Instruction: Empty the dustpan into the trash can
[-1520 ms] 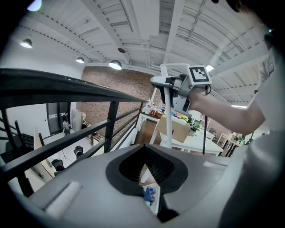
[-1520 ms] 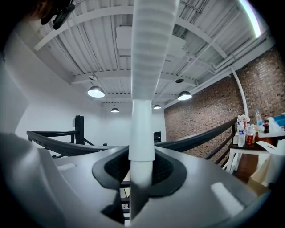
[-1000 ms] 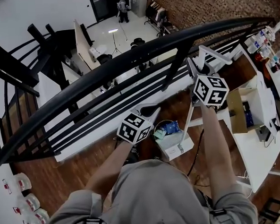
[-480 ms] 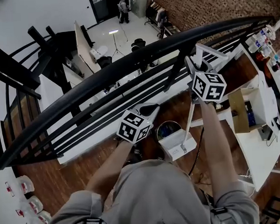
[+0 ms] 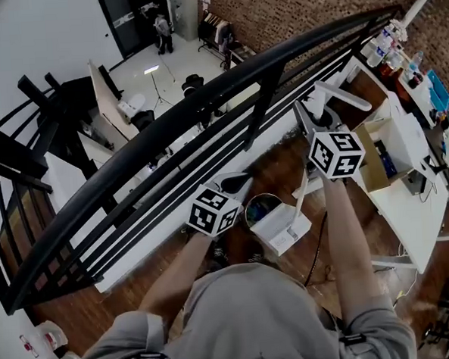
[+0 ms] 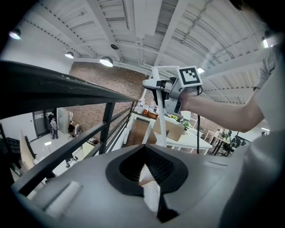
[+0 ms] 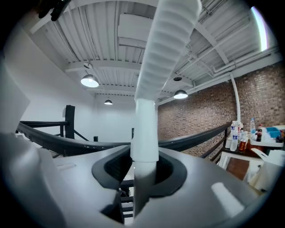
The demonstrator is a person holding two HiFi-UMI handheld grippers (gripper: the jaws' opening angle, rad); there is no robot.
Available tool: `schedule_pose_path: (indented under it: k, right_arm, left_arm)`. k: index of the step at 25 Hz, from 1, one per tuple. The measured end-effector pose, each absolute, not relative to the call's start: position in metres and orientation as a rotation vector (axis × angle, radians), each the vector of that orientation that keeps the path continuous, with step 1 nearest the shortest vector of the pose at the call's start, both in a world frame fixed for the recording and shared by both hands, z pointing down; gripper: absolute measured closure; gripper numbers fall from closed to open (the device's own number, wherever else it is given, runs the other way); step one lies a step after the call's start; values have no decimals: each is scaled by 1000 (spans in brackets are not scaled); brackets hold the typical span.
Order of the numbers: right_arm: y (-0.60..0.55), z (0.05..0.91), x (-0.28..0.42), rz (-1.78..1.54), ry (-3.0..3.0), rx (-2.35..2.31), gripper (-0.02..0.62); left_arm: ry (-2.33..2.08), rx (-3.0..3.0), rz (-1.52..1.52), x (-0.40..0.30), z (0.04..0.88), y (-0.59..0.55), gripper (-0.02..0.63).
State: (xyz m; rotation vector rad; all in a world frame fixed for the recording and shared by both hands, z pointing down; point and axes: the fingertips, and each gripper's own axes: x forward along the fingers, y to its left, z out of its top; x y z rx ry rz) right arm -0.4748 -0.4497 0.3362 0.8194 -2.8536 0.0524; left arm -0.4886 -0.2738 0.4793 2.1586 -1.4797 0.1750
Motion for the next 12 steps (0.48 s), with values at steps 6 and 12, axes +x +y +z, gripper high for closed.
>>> schedule_pose_path:
  k: [6,12]
  right_arm:
    - [-424,316,-402,-13,-2815,1058,482]
    - [-394,304,-310,-13,-2745,1276,472]
  left_arm:
    - [-1301,2243,187,-448,492,-268,600]
    - [-1152,2323,234,-380,496,-270,600]
